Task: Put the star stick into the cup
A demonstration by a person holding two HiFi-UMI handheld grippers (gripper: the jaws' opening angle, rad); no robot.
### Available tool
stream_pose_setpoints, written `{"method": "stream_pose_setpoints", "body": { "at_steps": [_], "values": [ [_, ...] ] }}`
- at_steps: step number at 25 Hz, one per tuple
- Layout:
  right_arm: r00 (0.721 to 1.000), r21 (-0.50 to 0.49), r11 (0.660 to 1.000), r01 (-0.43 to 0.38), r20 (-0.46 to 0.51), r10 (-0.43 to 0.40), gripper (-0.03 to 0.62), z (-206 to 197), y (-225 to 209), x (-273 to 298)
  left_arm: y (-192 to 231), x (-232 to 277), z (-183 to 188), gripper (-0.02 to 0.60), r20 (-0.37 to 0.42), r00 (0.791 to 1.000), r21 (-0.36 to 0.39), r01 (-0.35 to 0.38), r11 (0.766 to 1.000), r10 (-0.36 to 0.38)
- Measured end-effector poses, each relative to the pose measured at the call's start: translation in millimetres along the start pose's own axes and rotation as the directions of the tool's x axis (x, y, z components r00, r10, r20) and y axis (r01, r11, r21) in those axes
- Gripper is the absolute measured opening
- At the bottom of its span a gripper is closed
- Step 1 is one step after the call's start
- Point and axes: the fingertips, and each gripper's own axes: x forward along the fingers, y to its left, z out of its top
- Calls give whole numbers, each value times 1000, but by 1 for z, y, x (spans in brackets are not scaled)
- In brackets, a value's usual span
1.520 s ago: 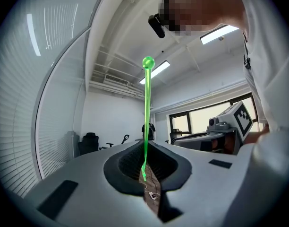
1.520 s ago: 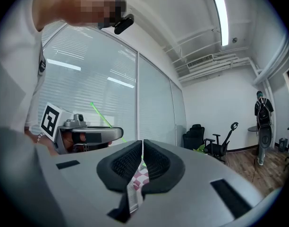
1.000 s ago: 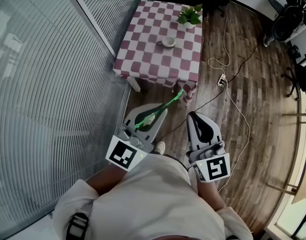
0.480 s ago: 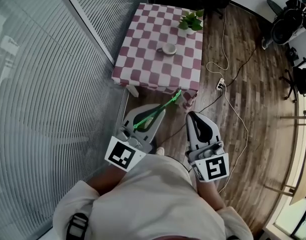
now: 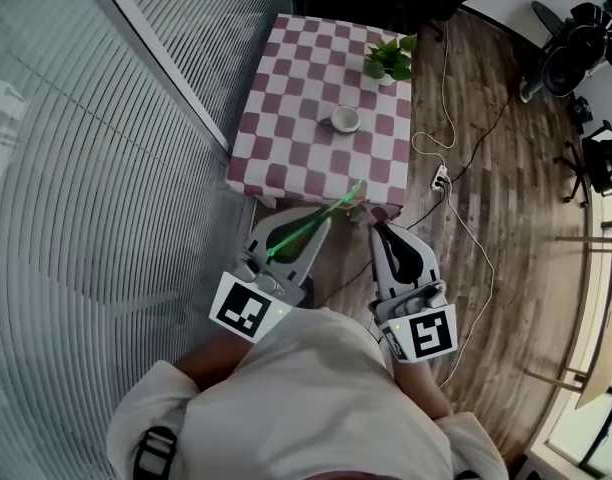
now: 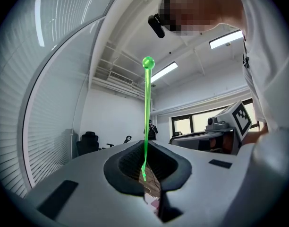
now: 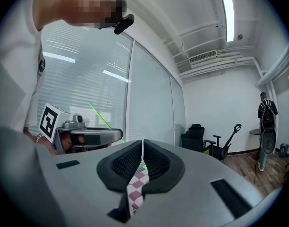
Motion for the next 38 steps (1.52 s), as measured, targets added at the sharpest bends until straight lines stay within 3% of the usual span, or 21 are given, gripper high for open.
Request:
{"method": "stream_pose_setpoints", "body": {
  "at_steps": [14,20,24,38],
  "values": [
    [999,5,999,47,-10,-47,37,1,-7,113,109,25,-8,40,-13,999,-18,38,999,-38],
    [997,28,997,73,-29,-72,37,-4,-15,130,127,31,-11,40,-10,999,-39,32,999,-33],
    [997,-6,998,56,-57,-57,37,-16,-21,135,138,33,-14,40,-13,1000,-41,24,999,-25],
    [997,0,998,59,-41,-59,37,-23,-67,158,154,75,-21,40,-16,1000,-25,20,999,-20]
  ]
}}
